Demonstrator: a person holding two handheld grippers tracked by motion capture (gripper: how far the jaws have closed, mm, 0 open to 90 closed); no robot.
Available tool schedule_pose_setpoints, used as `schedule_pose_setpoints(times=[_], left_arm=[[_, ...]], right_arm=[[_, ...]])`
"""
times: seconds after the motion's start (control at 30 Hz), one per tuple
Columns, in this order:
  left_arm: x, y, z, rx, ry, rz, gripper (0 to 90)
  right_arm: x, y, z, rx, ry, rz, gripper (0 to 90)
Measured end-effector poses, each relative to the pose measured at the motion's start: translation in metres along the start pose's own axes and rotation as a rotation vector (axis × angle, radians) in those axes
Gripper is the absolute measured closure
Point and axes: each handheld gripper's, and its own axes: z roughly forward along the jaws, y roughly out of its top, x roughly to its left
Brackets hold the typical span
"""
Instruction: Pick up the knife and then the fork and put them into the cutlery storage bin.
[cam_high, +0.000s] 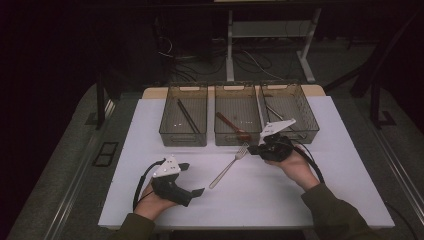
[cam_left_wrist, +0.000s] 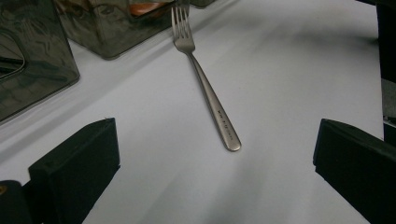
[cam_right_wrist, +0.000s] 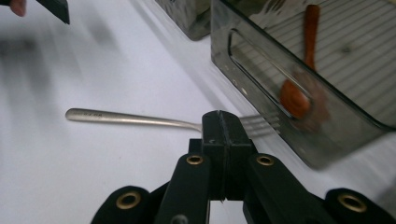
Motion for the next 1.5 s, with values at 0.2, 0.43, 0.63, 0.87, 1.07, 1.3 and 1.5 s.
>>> schedule_pose_setpoints(times=[0.2,0.43,0.63,0.87,1.07,1.3,1.5], left_arm=[[0.0,0.0,0.0,-0.001,-0.002,-0.001,0.0],[0.0,0.0,-0.001,-0.004,-0.005,0.003,0.0],[0.0,0.0,-0.001,-0.008,-0.007,0.002,0.0],[0.0,0.0,-0.001,-0.004,-0.006,0.004,0.0],[0.0,0.0,-0.001,-0.008,-0.007,0.001,0.0],[0.0,0.0,-0.001,-0.005,-0.006,0.002,0.0],[-0.001,0.0,0.0,-0.006,-0.007,0.001,0.0]], right_arm=[[0.004,0.013,0.03,0.042,-0.009,-0.013,88.8],[0.0,0.021,0.065,0.116,-0.033,-0.008,88.8],[-0.005,0.022,0.081,0.161,-0.059,-0.008,88.9],[-0.005,0.023,0.083,0.186,-0.065,-0.01,89.0],[-0.006,0.024,0.08,0.228,-0.054,-0.027,89.1],[-0.007,0.021,0.071,0.288,-0.055,-0.046,89.1],[-0.007,0.017,0.062,0.348,-0.022,-0.034,89.1]])
